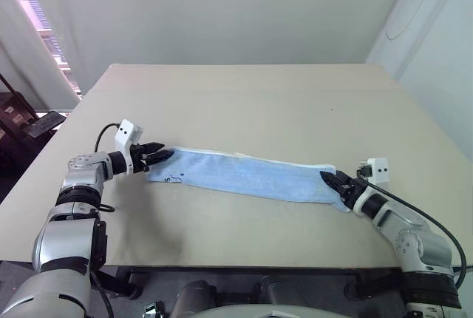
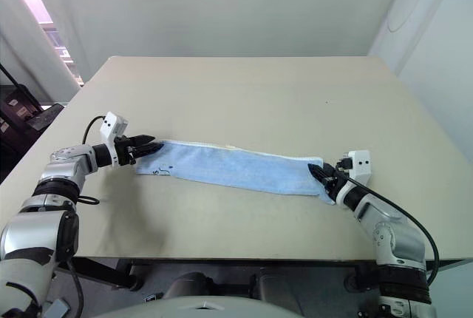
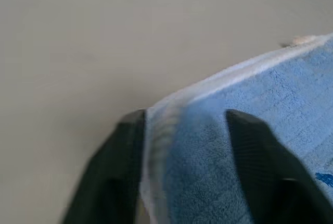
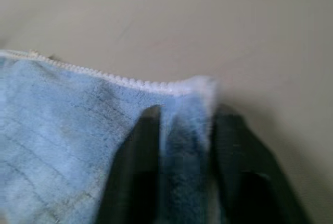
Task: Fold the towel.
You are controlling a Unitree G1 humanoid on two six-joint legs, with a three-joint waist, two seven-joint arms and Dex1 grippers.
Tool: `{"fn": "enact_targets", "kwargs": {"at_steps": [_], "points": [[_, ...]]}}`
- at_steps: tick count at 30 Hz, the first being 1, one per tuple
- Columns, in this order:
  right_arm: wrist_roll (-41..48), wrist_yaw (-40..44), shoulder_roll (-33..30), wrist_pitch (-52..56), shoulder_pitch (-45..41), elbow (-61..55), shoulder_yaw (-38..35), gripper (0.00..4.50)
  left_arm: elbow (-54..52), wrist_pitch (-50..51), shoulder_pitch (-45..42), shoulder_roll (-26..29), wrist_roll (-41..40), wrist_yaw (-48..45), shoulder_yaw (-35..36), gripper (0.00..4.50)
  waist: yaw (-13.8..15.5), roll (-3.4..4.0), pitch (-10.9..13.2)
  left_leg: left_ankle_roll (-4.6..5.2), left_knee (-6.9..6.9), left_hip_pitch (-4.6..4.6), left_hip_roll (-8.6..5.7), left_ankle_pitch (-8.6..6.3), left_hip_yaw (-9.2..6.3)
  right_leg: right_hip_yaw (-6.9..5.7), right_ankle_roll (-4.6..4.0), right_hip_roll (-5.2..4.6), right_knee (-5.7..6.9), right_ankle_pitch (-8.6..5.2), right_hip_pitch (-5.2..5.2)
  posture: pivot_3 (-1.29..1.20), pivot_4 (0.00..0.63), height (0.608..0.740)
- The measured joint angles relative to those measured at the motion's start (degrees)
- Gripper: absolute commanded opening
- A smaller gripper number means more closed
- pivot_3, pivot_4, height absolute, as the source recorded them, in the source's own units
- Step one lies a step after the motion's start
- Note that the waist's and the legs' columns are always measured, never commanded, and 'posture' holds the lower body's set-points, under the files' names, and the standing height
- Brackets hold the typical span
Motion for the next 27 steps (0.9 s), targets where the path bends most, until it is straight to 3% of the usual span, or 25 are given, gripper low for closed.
{"fn": "enact_targets", "kwargs": {"at_steps": [2,5,13,18,23,27], "points": [[1.05,-0.48,-0.21,1.20,-0.67,-1.07,-0.76,3.28,-0.01,0.24,-0.08,0.23,-0.25,0.24,0.90,4.38,-0.03,-0.01,0.00,0.00,0.00,0.00,0.00,0.00,0.00,0.00,0.01,0.00,-0.01,-0.01,0.00,0.00,0.000,0.724],[3.47,-2.74,-0.16,2.68,-1.79,-2.79,-3.59,4.36,-0.09,0.12,-0.15,1.80,-0.39,1.58,1.81,4.50,-0.05,0.00,0.01,0.00,-0.03,-0.02,0.00,0.00,0.00,0.00,0.02,0.00,-0.04,0.00,-0.01,0.00,0.000,0.724],[23.70,-10.87,-1.37,20.78,-2.54,-7.16,-16.84,4.36,-2.32,1.71,-0.02,4.33,-2.86,2.82,5.53,4.50,0.19,-0.02,0.01,0.04,-0.12,-0.10,0.01,-0.02,-0.01,-0.07,-0.17,-0.07,-0.25,0.11,0.02,0.00,0.000,0.724],[56.30,-19.34,-7.00,37.76,2.10,-4.30,-21.57,4.36,-19.59,12.12,4.25,1.38,-8.37,-5.13,4.98,4.50,0.07,-0.01,0.00,0.16,-0.16,-0.25,0.03,-0.09,-0.03,-0.13,-0.19,-0.11,-0.49,0.11,0.03,0.00,0.000,0.724],[74.99,-28.45,-7.40,36.52,10.58,-3.46,-19.68,4.36,-31.57,18.80,8.80,-1.17,-11.07,-6.46,2.66,4.50,-0.44,0.06,0.01,0.23,-0.17,-0.31,0.03,-0.13,-0.01,-0.11,0.16,-0.04,-0.54,-0.01,0.01,0.00,0.000,0.724],[80.32,-30.11,-8.32,34.77,13.79,-4.89,-17.78,4.36,-35.84,21.84,11.14,-2.58,-11.80,-6.32,0.57,4.50,-0.40,0.04,0.03,0.24,-0.15,-0.26,0.03,-0.12,-0.02,-0.10,0.30,-0.02,-0.57,0.04,0.07,0.00,0.000,0.724]]}}
